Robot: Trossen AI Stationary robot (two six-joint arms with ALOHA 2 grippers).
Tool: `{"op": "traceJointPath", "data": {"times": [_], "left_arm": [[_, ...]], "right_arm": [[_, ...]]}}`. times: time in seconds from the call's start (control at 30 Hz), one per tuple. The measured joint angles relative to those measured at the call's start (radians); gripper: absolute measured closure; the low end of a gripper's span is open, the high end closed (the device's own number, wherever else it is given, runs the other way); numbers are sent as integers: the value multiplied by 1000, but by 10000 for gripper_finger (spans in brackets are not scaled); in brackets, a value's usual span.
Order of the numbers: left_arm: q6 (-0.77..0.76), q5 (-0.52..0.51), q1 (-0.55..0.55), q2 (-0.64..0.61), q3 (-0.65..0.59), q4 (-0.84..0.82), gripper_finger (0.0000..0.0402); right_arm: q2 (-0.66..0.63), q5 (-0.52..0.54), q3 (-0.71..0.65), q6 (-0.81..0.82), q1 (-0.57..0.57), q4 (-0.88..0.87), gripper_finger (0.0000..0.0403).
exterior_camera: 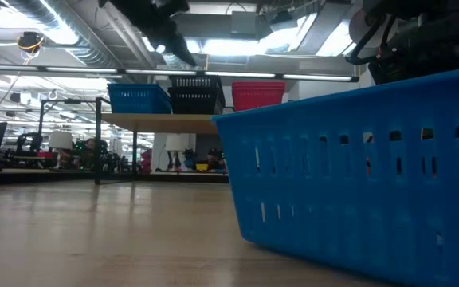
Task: Stack baskets on shelf by color
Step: Stack the black bin on top of the black bins on the shelf
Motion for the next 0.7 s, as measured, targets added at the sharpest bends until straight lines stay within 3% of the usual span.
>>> {"op": "traceJointPath", "data": {"times": [0.07,0.37,0.57,0.7], "left_arm": [[-11,-60,5,31,0,-12,320],[-28,-66,-16,157,-1,20,320],[-6,-67,-58,148,-1,101,320],[25,-148,-76,130,-1,109,320]], "right_arm": [[0,0,0,0,0,0,321],[0,0,0,-2,0,0,321],[0,0,0,-4,0,0,321],[0,0,0,-5,0,0,321]]}}
